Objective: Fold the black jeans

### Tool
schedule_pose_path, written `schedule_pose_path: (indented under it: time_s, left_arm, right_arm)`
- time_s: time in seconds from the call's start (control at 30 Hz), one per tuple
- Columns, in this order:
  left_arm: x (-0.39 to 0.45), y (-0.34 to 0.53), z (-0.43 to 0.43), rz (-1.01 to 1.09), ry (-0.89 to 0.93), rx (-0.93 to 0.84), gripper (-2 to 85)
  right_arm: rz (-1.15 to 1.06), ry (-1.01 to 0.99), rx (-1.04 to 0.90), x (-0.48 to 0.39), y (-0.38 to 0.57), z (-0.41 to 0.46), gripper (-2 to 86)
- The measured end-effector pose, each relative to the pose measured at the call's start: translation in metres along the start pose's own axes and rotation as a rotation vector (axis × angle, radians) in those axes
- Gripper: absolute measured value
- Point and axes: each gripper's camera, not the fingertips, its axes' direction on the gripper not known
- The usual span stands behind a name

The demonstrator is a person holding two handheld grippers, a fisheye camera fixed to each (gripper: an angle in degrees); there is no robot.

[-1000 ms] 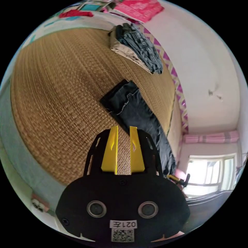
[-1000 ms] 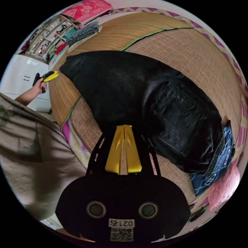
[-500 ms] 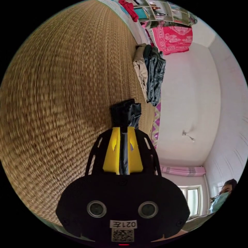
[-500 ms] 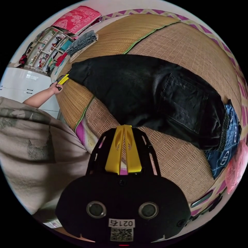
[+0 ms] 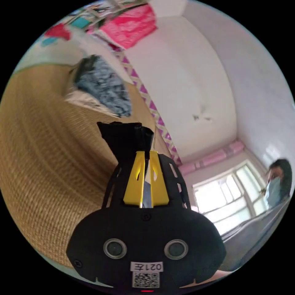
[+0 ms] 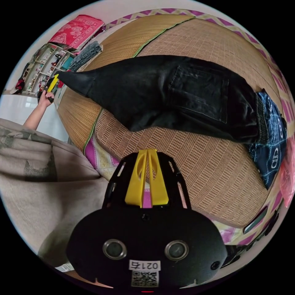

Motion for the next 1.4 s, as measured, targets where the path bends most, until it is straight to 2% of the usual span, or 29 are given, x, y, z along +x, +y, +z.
schedule_pose_path:
  time_s: [0.13, 0.23, 0.3, 0.37, 0.43, 0.5, 0.53, 0.6, 0.7, 0.8, 0.83, 0.87, 0.93, 1.03, 1.1, 1.17, 1.3, 1.4]
  left_arm:
    - [0.163, 0.007, 0.100, 0.371, 0.035, -0.231, -0.8]
    - [0.237, 0.053, 0.192, 0.484, 0.092, -0.407, -0.7]
    - [0.260, 0.096, 0.255, 0.505, 0.077, -0.532, -0.5]
    - [0.269, 0.143, 0.319, 0.537, -0.015, -0.650, -0.4]
    - [0.252, 0.202, 0.397, 0.519, -0.209, -0.782, 0.0]
    - [0.224, 0.234, 0.442, 0.455, -0.216, -0.922, 0.5]
    - [0.211, 0.242, 0.452, 0.397, -0.218, -0.920, 0.9]
    - [0.209, 0.238, 0.450, 0.337, -0.178, -0.858, 1.9]
    - [0.225, 0.237, 0.449, 0.397, -0.079, -0.811, 5.8]
    - [0.219, 0.255, 0.476, 0.417, 0.007, -0.920, 11.0]
    - [0.212, 0.252, 0.478, 0.382, -0.001, -0.875, 10.7]
    - [0.207, 0.249, 0.480, 0.354, 0.000, -0.878, 10.6]
    - [0.190, 0.237, 0.488, 0.202, 0.130, -0.907, 11.5]
    - [0.188, 0.223, 0.474, 0.158, 0.290, -0.843, 11.4]
    - [0.192, 0.217, 0.463, 0.161, 0.337, -0.833, 11.2]
    - [0.195, 0.213, 0.449, 0.170, 0.353, -0.827, 11.0]
    - [0.192, 0.209, 0.413, 0.150, 0.356, -0.852, 10.1]
    - [0.180, 0.206, 0.383, 0.109, 0.327, -0.828, 9.1]
  right_arm:
    - [0.021, -0.023, -0.002, 0.018, 0.037, 0.018, -0.6]
    - [0.026, -0.022, -0.004, 0.028, 0.064, 0.028, -0.6]
    - [0.039, -0.029, 0.003, 0.035, 0.081, 0.033, -0.6]
    - [0.063, -0.040, 0.018, 0.043, 0.104, 0.037, -0.6]
    - [0.084, -0.045, 0.027, 0.048, 0.123, 0.041, -0.6]
    - [0.109, -0.050, 0.034, 0.053, 0.144, 0.044, -0.6]
    - [0.126, -0.055, 0.038, 0.055, 0.157, 0.046, -0.6]
    - [0.151, -0.066, 0.048, 0.058, 0.177, 0.049, -0.6]
    - [0.185, -0.089, 0.074, 0.062, 0.207, 0.053, -0.5]
    - [0.213, -0.127, 0.111, 0.073, 0.219, 0.060, -0.1]
    - [0.256, -0.137, 0.144, 0.083, 0.220, 0.060, 0.2]
    - [0.325, -0.153, 0.211, 0.098, 0.220, 0.055, 0.7]
    - [0.433, -0.214, 0.360, 0.125, 0.223, 0.041, 2.6]
    - [0.666, -0.347, 0.578, 0.179, 0.228, 0.033, 11.3]
    - [0.780, -0.466, 0.665, 0.207, 0.230, 0.042, 13.3]
    - [0.891, -0.621, 0.733, 0.229, 0.228, 0.062, 13.9]
    - [0.975, -0.665, 0.738, 0.233, 0.210, 0.087, 14.0]
    - [1.005, -0.775, 0.794, 0.228, 0.193, 0.105, 12.9]
